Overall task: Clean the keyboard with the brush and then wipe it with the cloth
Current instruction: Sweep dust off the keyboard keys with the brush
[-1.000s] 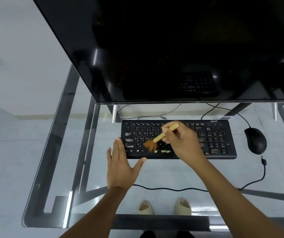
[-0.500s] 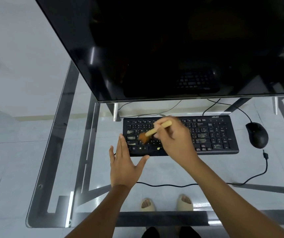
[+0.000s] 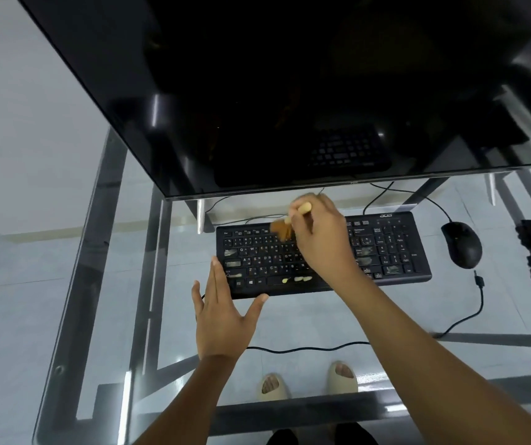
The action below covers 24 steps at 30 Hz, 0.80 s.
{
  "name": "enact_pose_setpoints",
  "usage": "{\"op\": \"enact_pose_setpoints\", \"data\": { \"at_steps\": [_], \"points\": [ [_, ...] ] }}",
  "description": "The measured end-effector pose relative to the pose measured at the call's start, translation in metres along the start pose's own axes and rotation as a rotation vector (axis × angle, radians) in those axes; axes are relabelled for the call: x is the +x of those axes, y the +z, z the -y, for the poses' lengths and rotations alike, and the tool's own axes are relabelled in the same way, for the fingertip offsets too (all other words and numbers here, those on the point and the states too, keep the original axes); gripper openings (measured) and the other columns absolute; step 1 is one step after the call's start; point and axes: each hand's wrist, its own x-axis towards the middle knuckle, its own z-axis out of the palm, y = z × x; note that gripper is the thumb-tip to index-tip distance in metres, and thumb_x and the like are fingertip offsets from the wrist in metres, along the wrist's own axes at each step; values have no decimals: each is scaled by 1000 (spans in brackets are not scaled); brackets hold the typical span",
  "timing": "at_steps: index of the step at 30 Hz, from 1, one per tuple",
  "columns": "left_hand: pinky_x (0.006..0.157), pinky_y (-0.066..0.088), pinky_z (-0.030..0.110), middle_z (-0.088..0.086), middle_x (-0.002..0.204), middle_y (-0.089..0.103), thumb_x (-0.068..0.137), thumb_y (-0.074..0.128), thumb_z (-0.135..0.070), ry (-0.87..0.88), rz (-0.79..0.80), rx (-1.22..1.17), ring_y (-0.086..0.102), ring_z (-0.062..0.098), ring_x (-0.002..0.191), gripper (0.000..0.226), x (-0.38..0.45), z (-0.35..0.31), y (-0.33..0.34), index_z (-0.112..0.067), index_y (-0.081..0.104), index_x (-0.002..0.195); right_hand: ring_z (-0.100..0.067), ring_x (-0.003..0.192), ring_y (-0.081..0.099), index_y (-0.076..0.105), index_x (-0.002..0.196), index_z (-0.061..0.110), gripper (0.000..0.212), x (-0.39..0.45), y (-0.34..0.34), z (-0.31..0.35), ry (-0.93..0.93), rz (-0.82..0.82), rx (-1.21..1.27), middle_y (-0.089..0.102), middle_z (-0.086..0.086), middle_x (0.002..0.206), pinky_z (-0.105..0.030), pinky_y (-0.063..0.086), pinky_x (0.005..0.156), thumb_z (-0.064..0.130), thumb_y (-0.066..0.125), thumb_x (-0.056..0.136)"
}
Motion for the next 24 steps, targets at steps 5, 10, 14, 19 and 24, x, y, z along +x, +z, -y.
{"op": "enact_pose_setpoints", "data": {
  "at_steps": [5,10,14,19,24],
  "points": [
    [120,11,50,1,159,21,82,49,-73,-17,-1,5,-3,4,143,101,-1,-5,1,-22,-1,153,-9,62,62,61,89,13,8,5,16,8,-12,169,-10,66,-4,84,-24,49,56,14,55,95],
    [121,8,47,2,158,26,80,48,-73,-20,13,8,6,16,146,102,1,-2,2,-21,0,153,-3,67,58,62,94,10,7,15,17,16,-47,-17,68,59,-4,94,-13,46,62,14,56,95],
    [119,13,51,4,158,24,81,48,-73,-25,14,13,-6,7,142,102,-1,-6,0,-19,1,154,-14,74,62,62,90,11,8,10,33,24,-26,253,53,65,-4,91,-25,50,65,14,56,95],
    [120,-1,40,2,159,22,83,44,-76,-15,40,48,7,16,148,102,2,-2,1,-20,-3,153,-4,76,62,62,95,12,8,13,32,25,-12,27,77,62,-2,93,-20,49,65,15,55,96],
    [119,-4,37,1,160,21,82,40,-78,-13,71,52,11,23,149,101,0,1,3,-23,-10,152,-8,73,59,62,95,10,10,2,26,7,31,110,-44,62,-2,91,-10,41,62,13,53,96]
  ]
}}
